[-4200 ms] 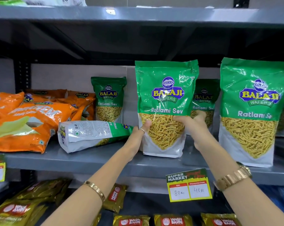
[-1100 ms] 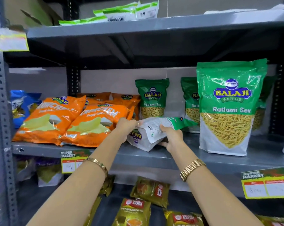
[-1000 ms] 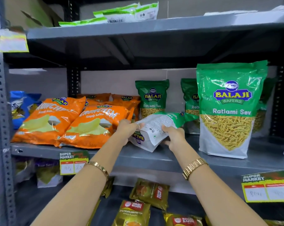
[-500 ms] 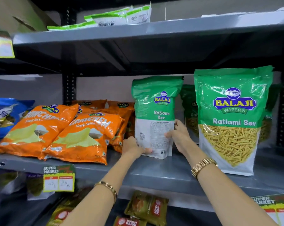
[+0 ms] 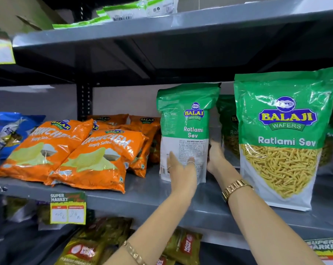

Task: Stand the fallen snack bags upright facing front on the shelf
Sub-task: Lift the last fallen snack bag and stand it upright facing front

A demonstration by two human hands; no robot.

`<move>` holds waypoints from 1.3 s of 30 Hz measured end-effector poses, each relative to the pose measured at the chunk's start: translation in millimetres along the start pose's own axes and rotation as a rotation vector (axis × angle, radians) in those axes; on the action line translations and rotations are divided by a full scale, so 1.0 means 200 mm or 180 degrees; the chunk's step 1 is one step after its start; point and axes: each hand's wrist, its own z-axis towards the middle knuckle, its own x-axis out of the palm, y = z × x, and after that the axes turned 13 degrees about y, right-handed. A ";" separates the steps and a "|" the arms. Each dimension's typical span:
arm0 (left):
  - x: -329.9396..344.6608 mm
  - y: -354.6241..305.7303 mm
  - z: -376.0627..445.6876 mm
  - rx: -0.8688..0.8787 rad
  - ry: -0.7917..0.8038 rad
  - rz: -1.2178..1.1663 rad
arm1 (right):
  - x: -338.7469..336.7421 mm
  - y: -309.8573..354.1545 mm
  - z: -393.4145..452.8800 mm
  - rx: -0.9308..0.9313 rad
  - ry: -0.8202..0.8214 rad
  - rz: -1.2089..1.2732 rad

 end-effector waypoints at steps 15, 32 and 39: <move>-0.27 -0.04 0.25 -0.0468 0.0198 -0.0795 | 0.04 -0.09 -0.08 -0.1479 0.0177 -0.2995; -0.04 0.05 0.07 -0.0126 -0.0541 -0.0382 | 0.05 -0.11 0.04 0.0451 0.0668 -0.1007; -0.26 0.04 0.20 -0.0107 -0.0338 -0.0247 | 0.01 -0.09 -0.02 0.0024 0.0813 -0.1380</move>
